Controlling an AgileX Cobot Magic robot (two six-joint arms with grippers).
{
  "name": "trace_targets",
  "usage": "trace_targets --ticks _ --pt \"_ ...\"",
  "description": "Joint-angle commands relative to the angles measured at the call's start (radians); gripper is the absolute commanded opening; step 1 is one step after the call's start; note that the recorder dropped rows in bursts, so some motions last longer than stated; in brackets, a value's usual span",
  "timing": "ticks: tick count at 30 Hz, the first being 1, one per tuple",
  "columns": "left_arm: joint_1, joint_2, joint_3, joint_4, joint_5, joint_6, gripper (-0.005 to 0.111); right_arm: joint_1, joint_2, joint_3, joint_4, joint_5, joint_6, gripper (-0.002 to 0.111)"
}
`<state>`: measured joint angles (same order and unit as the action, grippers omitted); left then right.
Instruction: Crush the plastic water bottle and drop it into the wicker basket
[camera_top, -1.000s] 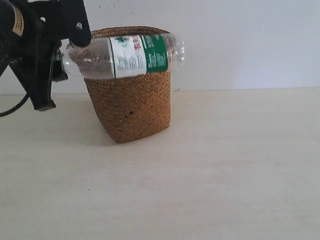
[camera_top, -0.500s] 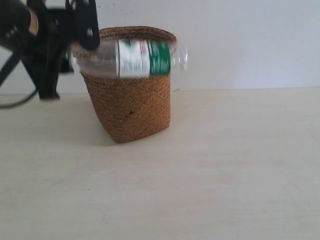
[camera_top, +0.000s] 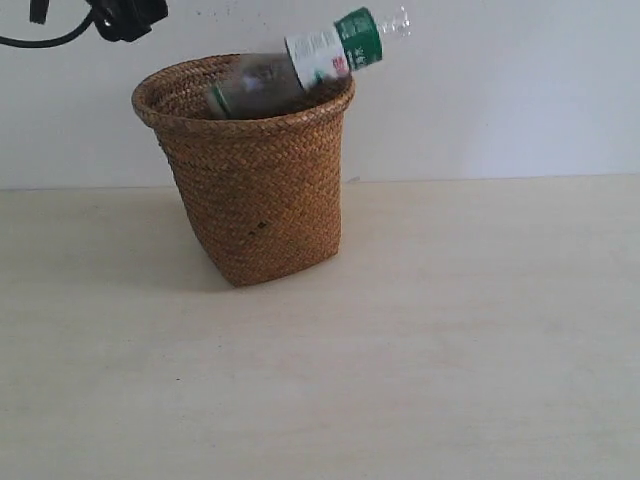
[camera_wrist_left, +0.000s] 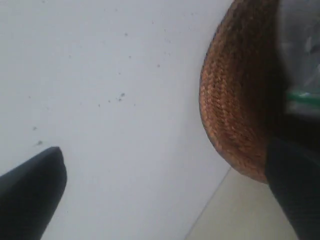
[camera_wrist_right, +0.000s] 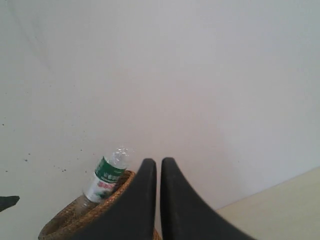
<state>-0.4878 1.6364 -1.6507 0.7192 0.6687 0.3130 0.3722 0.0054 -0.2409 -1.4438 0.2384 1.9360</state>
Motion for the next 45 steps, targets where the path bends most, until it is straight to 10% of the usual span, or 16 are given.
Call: trace_targets --ticks 1,13,22,31,34,39,45 --pt "0.001 -0.003 -0.005 0.016 0.151 -0.032 0.108 -0.004 -0.005 0.002 -0.003 0.0 -0.005 0.0" --pt "0.001 -0.003 -0.005 -0.088 0.544 -0.003 0.108 -0.004 -0.005 0.002 -0.003 0.0 -0.005 0.0" --pt "0.001 -0.03 0.09 -0.67 0.552 0.208 0.108 -0.004 -0.005 0.002 -0.003 0.0 -0.005 0.0" --pt "0.001 -0.113 0.235 -0.79 0.552 0.125 0.106 -0.004 -0.005 0.002 -0.003 0.0 -0.005 0.0" --pt "0.001 -0.145 0.292 -0.792 0.552 0.098 0.086 -0.004 -0.005 0.002 -0.003 0.0 -0.005 0.0" --pt "0.001 -0.192 0.357 -0.867 0.552 -0.012 0.005 -0.004 -0.005 0.002 -0.003 0.0 -0.005 0.0" --pt "0.001 -0.333 0.518 -1.113 0.472 0.027 0.006 -0.004 -0.005 0.002 -0.003 0.0 -0.005 0.0"
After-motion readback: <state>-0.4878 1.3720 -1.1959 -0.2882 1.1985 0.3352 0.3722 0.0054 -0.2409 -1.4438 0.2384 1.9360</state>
